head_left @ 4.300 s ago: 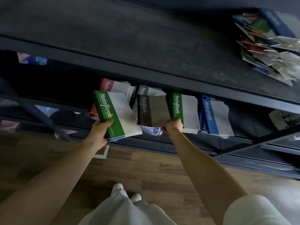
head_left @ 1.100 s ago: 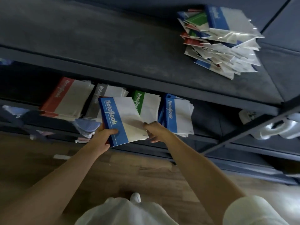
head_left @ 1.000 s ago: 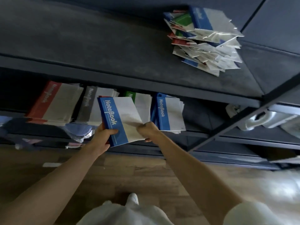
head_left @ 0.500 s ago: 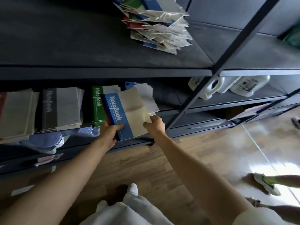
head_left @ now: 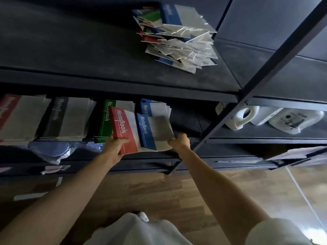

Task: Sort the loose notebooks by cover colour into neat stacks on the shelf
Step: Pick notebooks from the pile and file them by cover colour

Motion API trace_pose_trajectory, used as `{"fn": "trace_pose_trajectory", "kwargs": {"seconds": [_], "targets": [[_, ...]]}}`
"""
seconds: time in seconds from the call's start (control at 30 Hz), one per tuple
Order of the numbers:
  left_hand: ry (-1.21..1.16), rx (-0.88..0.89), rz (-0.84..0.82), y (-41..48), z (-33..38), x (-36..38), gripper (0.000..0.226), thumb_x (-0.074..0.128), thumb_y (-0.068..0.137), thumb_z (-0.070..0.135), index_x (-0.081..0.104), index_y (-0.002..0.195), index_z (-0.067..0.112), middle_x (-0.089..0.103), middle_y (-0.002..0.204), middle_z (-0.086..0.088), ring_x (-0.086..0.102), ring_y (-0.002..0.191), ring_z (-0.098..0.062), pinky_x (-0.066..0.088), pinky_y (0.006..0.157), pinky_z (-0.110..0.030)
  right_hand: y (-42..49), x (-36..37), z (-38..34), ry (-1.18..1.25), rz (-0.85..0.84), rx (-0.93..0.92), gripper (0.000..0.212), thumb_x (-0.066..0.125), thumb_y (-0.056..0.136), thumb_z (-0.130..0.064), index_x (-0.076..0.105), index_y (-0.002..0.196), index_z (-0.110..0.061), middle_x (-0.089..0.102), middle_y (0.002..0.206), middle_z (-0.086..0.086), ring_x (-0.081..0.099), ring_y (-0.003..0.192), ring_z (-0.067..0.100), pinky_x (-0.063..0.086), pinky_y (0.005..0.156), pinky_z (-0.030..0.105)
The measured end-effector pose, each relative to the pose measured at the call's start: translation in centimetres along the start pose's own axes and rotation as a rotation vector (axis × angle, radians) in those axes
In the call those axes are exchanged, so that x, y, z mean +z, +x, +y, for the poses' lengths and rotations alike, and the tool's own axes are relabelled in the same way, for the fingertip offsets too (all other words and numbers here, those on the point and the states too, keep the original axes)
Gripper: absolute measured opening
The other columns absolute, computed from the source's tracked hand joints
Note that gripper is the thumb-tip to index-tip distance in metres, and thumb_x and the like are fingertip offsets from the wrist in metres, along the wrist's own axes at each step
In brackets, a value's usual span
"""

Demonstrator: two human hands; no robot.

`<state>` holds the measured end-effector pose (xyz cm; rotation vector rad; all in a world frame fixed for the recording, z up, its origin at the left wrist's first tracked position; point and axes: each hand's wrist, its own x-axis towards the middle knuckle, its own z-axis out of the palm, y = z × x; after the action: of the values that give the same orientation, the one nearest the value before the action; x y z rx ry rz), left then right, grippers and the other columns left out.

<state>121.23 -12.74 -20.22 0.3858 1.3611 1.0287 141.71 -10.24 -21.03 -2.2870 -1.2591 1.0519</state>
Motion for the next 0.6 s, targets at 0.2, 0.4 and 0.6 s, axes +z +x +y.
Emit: {"fn": "trace_pose_trajectory", "kwargs": {"seconds": [0.2,0.4,0.6], "targets": [[-0.068,0.022,0.059,0.5,-1.2,0.2,0.037,0.044,0.088,-0.014,0.050,0.111,0.014,0.059,0.088,-0.006,0.057,0.082,-0.022,0.045,0.066,-0.030,4.2,-0.1,0.5,0.064,0.022,0.024,0.028,0.052,0.090,-0.011,0.052,0.116,0.000,0.062,0.109,0.018,0.059,0.089,0.032,0.051,0.075,0.038],[-0.207,0.022,0.158,0.7,-1.8,-0.5,0.031,0.044,0.091,-0.010,0.051,0.111,0.012,0.060,0.091,-0.005,0.058,0.081,-0.019,0.047,0.070,-0.029,7.0,0.8,0.8,0.122,-0.032,0.071,0.025,0.052,0.086,-0.007,0.056,0.111,-0.004,0.064,0.108,0.018,0.065,0.092,0.035,0.058,0.074,0.041],[-0.281,-0.020,0.216,0.8,-2.1,-1.4,0.022,0.047,0.094,0.000,0.054,0.106,0.017,0.061,0.093,-0.004,0.058,0.084,-0.018,0.047,0.067,-0.030,8.2,1.2,-0.5,0.142,-0.101,0.074,0.020,0.052,0.087,0.001,0.061,0.105,0.002,0.068,0.097,0.017,0.065,0.068,0.026,0.053,0.047,0.025]]}}
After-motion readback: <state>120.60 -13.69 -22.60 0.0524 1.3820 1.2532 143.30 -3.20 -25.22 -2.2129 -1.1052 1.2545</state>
